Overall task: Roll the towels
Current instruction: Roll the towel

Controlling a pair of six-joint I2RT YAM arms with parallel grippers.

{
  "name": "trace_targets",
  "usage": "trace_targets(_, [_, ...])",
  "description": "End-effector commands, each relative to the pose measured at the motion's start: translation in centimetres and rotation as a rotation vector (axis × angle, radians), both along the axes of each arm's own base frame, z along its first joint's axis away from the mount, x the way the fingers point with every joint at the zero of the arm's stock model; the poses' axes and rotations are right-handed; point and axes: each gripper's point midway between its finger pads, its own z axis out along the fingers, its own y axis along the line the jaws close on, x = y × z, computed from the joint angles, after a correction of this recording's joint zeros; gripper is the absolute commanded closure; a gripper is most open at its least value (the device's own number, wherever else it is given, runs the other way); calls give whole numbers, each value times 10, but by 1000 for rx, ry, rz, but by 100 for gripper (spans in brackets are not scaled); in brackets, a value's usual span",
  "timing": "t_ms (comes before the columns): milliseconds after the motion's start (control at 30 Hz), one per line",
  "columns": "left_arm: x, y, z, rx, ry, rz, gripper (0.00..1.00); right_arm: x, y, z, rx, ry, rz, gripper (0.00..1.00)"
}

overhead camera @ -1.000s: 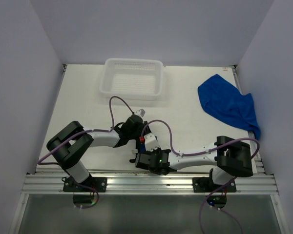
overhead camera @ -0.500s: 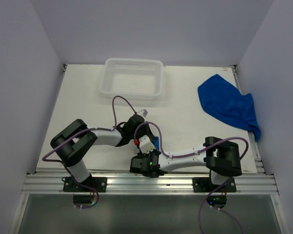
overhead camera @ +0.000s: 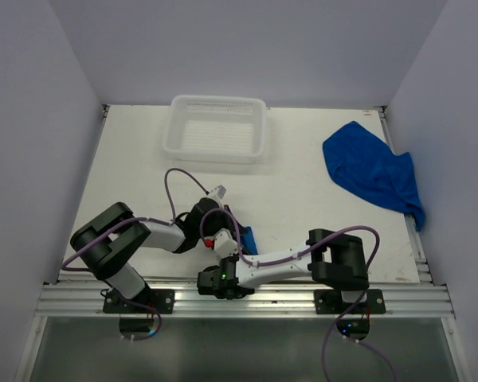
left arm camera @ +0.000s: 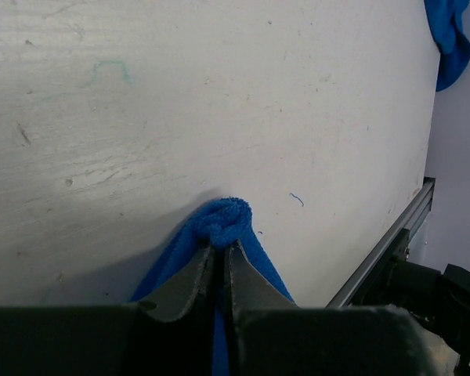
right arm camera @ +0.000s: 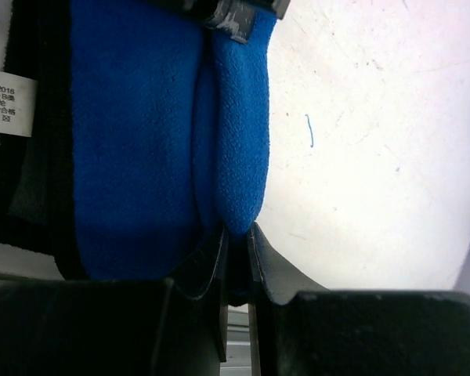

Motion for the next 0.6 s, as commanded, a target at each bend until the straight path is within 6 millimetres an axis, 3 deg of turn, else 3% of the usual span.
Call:
trace_targets(0, [-1,17,-12,13,-8,45,100,5,-7,17,-141,-83,37,100])
trace_targets(267, [-2,25,1,-5,-65,66,100,3,-14,22,-303,-152,89,100])
trace_targets(567, [-15,44,-10,31,-66,84,100,-14,-6,-1,-335,-144,132,100])
